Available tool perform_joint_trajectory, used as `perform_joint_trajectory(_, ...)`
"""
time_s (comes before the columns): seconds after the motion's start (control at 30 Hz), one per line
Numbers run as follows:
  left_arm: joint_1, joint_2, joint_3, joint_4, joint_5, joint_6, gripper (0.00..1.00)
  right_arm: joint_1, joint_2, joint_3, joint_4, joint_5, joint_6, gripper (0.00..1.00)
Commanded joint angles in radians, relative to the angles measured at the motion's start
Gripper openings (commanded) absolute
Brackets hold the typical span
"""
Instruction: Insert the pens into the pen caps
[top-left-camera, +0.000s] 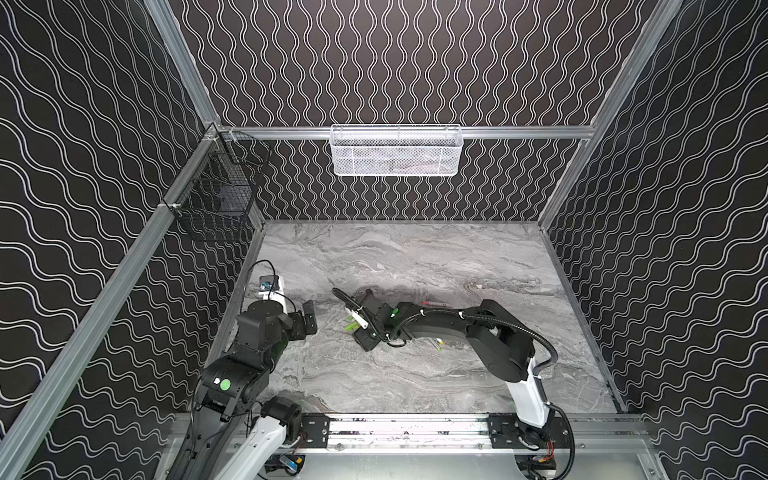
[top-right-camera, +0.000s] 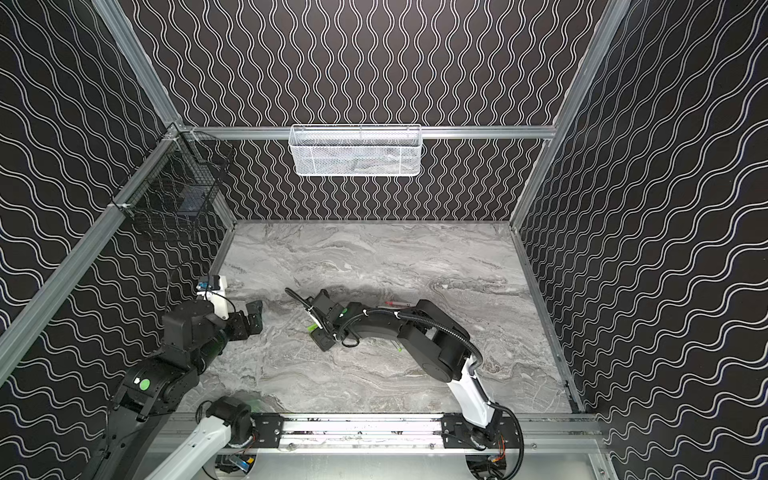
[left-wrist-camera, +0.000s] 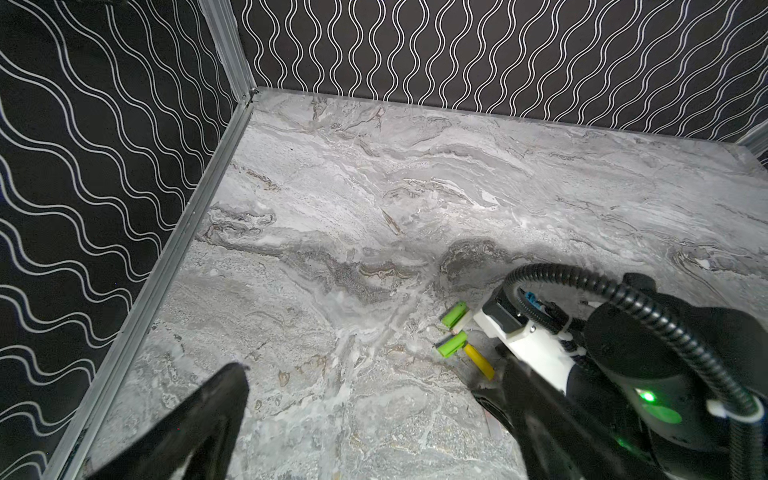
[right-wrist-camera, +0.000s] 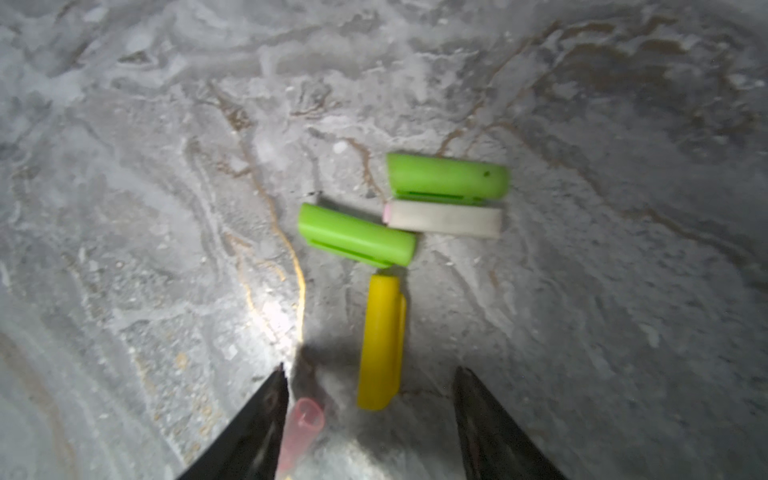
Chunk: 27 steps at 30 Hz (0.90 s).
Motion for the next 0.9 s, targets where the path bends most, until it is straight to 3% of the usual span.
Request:
perform_joint_trajectory(0.0, 0.004, 0.002, -0.003, 0.030, 0.007, -0.002, 0.99, -0.007, 0.027, -0.019, -0.193, 0.039, 0.043, 0.66)
perform_joint_trajectory(0.47, 0.019, 0.002, -0.005, 0.036, 0.024, 0.001, 0.99, -0.004, -0.066, -0.133, -0.197, 0.067, -0.034, 0.65)
perform_joint_trajectory(0.87, 0.027, 0.007, -0.005, 0.038, 0.033, 0.002, 0.99, 0.007, -0.152, -0.200, -0.172, 0.009, -0.066, 0.65)
